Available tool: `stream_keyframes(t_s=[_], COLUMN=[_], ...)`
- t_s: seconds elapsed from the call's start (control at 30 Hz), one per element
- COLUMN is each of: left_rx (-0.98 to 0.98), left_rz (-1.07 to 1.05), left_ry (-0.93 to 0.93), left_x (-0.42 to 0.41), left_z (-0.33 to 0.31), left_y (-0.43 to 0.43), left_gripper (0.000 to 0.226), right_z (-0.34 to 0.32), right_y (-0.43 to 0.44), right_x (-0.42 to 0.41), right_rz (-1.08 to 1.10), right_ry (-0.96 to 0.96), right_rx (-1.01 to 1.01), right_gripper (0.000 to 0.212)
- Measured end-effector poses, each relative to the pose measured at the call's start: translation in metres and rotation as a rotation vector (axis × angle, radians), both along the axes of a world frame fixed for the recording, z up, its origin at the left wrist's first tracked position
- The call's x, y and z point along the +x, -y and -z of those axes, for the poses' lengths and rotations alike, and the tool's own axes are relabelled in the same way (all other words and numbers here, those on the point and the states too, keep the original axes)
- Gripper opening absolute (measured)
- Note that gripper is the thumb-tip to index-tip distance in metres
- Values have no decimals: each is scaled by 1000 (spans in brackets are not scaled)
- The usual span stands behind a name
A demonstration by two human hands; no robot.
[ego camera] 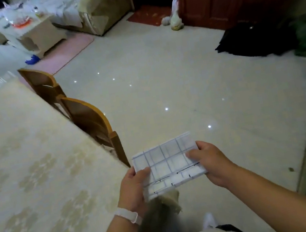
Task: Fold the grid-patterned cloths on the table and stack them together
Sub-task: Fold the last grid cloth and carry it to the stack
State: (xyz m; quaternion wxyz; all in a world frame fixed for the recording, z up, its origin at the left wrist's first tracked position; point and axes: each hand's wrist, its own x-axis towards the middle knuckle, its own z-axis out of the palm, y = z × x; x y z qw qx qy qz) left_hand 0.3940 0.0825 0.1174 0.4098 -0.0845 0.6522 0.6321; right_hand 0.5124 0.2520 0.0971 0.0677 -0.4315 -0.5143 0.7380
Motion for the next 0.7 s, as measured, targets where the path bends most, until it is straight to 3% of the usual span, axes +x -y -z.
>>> stream_keyframes(t_s=[0.3,0.4,0.7], left_rx=[59,69,-14], left_rz=[217,237,239], left_ry=[-73,-57,37], left_x=[11,6,-58], left_z=[-12,-5,43], left_y=[-107,-135,-218], left_gripper=[40,7,11], right_z=[-8,-8,17], right_y=[-78,-95,-179], right_x=[49,52,0], right_rz=[264,311,328], right_ry=[-59,-34,105], right_rx=[-24,-34,7], right_gripper=[15,15,17])
